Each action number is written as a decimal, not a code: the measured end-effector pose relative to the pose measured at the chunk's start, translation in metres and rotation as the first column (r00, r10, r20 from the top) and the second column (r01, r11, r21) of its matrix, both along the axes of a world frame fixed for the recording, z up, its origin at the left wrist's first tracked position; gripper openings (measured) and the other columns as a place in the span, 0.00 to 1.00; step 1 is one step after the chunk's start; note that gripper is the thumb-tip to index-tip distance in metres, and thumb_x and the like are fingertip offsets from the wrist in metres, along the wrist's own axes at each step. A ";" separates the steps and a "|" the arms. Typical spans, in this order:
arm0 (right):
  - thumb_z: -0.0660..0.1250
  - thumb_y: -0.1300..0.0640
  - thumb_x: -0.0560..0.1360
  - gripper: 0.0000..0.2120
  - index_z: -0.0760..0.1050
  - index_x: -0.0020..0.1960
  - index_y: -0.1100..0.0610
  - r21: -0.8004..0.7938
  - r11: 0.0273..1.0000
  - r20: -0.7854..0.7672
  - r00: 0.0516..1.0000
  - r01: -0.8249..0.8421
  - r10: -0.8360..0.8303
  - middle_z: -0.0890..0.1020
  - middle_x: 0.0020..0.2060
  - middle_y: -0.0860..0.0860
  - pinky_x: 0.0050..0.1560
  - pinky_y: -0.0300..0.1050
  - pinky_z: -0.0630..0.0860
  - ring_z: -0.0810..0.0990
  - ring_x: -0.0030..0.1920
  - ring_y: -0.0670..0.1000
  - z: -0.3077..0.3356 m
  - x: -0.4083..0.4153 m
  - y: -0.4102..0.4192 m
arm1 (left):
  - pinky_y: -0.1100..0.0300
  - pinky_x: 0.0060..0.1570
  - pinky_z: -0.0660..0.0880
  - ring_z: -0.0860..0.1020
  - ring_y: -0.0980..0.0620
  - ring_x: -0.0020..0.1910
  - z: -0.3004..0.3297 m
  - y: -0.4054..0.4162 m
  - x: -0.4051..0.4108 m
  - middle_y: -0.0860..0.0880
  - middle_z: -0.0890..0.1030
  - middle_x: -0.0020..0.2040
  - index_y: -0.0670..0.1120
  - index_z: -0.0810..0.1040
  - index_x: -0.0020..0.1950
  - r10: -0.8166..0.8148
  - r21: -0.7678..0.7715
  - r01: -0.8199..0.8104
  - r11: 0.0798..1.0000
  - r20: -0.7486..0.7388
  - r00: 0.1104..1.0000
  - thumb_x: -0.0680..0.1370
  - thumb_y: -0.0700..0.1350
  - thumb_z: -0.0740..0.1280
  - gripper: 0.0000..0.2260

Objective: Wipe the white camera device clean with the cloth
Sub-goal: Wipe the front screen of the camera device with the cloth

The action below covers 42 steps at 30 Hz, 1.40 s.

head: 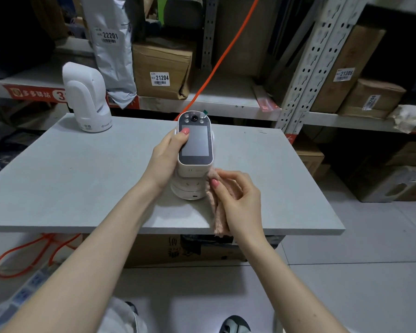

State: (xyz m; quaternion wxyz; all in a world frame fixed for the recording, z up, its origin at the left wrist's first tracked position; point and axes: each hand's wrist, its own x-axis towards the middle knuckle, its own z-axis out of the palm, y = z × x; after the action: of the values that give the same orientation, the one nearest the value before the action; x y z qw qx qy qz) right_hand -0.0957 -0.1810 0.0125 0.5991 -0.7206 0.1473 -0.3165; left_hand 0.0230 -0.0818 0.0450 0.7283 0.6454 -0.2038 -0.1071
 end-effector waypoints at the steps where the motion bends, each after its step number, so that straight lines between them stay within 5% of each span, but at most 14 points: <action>1: 0.69 0.66 0.74 0.09 0.80 0.46 0.52 -0.012 1.000 0.021 1.000 0.001 -0.001 0.80 0.49 0.50 0.51 0.28 0.72 0.80 0.50 0.38 0.003 0.000 0.001 | 0.68 0.40 0.72 0.77 0.61 0.40 0.000 0.000 0.000 0.56 0.79 0.42 0.53 0.76 0.45 0.005 0.013 -0.005 1.000 0.007 1.000 0.81 0.50 0.59 0.09; 4: 0.69 0.67 0.74 0.08 0.80 0.48 0.56 -0.130 0.991 0.139 0.990 0.024 -0.006 0.78 0.49 0.51 0.52 0.27 0.72 0.79 0.51 0.38 0.016 0.002 0.006 | 0.63 0.49 0.72 0.78 0.60 0.50 0.001 0.003 0.005 0.57 0.80 0.50 0.56 0.75 0.54 0.007 0.018 -0.008 1.000 0.055 0.998 0.82 0.51 0.58 0.07; 8: 0.70 0.73 0.71 0.10 0.79 0.50 0.63 -0.305 0.946 0.281 0.959 0.106 -0.016 0.75 0.49 0.55 0.55 0.27 0.73 0.78 0.53 0.37 0.017 0.007 0.009 | 0.57 0.65 0.69 0.72 0.59 0.67 0.005 0.008 0.005 0.56 0.75 0.68 0.56 0.68 0.71 -0.009 0.069 0.000 0.998 0.136 0.991 0.79 0.56 0.57 0.20; 11: 0.71 0.74 0.69 0.10 0.79 0.48 0.64 -0.405 0.899 0.294 0.955 0.165 -0.043 0.73 0.48 0.56 0.55 0.28 0.73 0.77 0.53 0.36 0.003 0.012 0.007 | 0.70 0.54 0.69 0.74 0.67 0.59 0.008 0.010 0.005 0.64 0.76 0.61 0.62 0.69 0.67 -0.032 0.106 0.022 0.994 0.099 0.995 0.83 0.54 0.55 0.13; 15: 0.72 0.63 0.72 0.06 0.79 0.48 0.56 -0.477 0.859 0.263 0.963 0.187 -0.063 0.72 0.49 0.49 0.54 0.47 0.79 0.79 0.52 0.52 -0.011 0.018 0.006 | 0.83 0.29 0.66 0.74 0.79 0.37 0.014 0.010 -0.001 0.67 0.75 0.49 0.62 0.68 0.61 -0.068 0.119 0.060 0.991 0.066 0.995 0.84 0.51 0.53 0.09; 18: 0.72 0.65 0.72 0.06 0.80 0.48 0.60 -0.503 0.837 0.301 0.951 0.215 -0.063 0.72 0.50 0.52 0.54 0.45 0.79 0.79 0.51 0.53 -0.004 0.018 0.007 | 0.74 0.36 0.71 0.77 0.74 0.40 0.013 0.014 0.004 0.63 0.78 0.50 0.58 0.70 0.65 -0.081 0.125 0.074 0.989 0.051 0.995 0.83 0.49 0.54 0.13; 22: 0.74 0.69 0.70 0.09 0.81 0.49 0.62 -0.540 0.778 0.384 0.916 0.322 -0.112 0.74 0.48 0.55 0.55 0.34 0.74 0.78 0.49 0.50 0.007 0.019 0.012 | 0.66 0.42 0.64 0.75 0.68 0.51 0.013 0.020 0.008 0.64 0.78 0.56 0.65 0.67 0.68 -0.120 0.159 0.118 0.980 0.003 0.993 0.82 0.49 0.56 0.16; 27: 0.73 0.67 0.72 0.10 0.79 0.50 0.56 -0.529 0.774 0.426 0.898 0.347 -0.111 0.72 0.49 0.49 0.52 0.44 0.78 0.79 0.48 0.54 0.003 0.023 0.010 | 0.67 0.44 0.66 0.74 0.57 0.64 0.010 0.019 0.008 0.59 0.73 0.69 0.62 0.62 0.74 -0.087 0.159 0.081 0.984 0.036 0.996 0.81 0.53 0.60 0.21; 31: 0.66 0.58 0.75 0.05 0.74 0.50 0.50 -0.610 0.751 0.336 0.941 0.255 -0.046 0.69 0.48 0.47 0.45 0.51 0.78 0.78 0.47 0.56 -0.010 0.020 0.011 | 0.72 0.51 0.70 0.76 0.71 0.55 0.007 0.017 0.007 0.60 0.75 0.66 0.58 0.62 0.75 -0.082 0.160 0.057 0.985 0.156 0.984 0.82 0.50 0.60 0.21; 38: 0.72 0.66 0.72 0.17 0.76 0.53 0.47 -0.570 0.761 0.391 0.917 0.309 -0.079 0.71 0.47 0.46 0.50 0.46 0.79 0.79 0.48 0.56 0.005 0.021 0.013 | 0.85 0.50 0.59 0.62 0.84 0.55 0.008 0.015 0.000 0.59 0.55 0.78 0.59 0.50 0.78 -0.032 0.212 -0.020 0.977 0.237 0.971 0.82 0.54 0.57 0.26; 42: 0.72 0.65 0.73 0.14 0.76 0.52 0.49 -0.582 0.745 0.411 0.908 0.326 -0.076 0.71 0.48 0.46 0.50 0.44 0.79 0.80 0.49 0.56 0.003 0.022 0.009 | 0.68 0.63 0.59 0.60 0.57 0.74 0.007 0.014 0.000 0.58 0.56 0.78 0.62 0.50 0.78 -0.009 0.231 -0.054 0.972 0.266 0.964 0.81 0.56 0.57 0.27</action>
State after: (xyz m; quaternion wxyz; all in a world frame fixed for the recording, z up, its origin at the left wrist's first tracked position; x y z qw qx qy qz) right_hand -0.0735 -0.1715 0.0152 0.2959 -0.7893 -0.0035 -0.5381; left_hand 0.0231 -0.0682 0.0517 0.6138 0.7381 -0.2780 -0.0348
